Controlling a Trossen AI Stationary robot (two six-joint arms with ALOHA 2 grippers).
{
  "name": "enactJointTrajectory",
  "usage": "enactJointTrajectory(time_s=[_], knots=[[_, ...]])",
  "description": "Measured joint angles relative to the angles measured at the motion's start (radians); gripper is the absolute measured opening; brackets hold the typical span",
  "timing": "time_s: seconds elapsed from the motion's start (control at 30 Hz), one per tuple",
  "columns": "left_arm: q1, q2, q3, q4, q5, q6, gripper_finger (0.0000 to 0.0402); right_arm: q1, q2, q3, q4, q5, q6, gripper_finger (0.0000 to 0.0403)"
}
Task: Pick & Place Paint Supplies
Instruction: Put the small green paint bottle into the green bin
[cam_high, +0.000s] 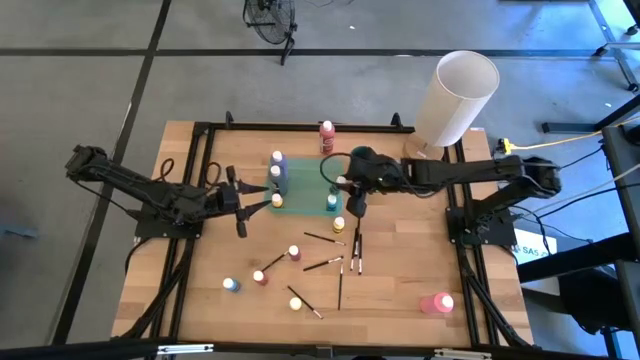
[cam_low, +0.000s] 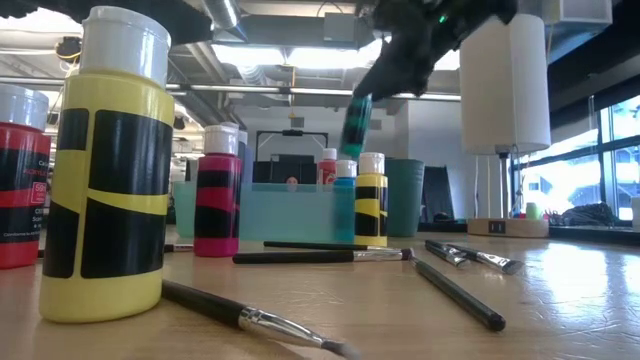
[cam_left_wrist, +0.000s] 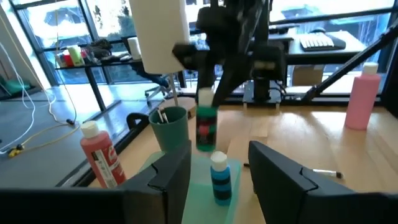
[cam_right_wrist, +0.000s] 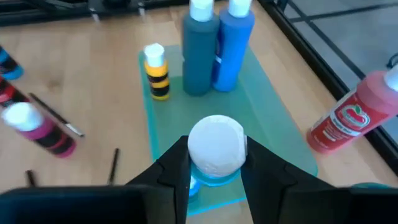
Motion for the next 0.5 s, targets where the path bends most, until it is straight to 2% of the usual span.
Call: enactJointTrajectory(time_s=[0.27, 0.5], knots=[[0.000, -0.083, 0.000, -0.003, -0.001, 0.033, 0.0157, -0.060, 0.083, -0.001, 0.040, -0.076, -0.004, 0.0113], [0.000, -0.112, 0.000, -0.050, -0.001, 0.033, 0.0157, -0.078, 0.095, -0.001, 0.042, -0.082, -0.004, 0.0113]])
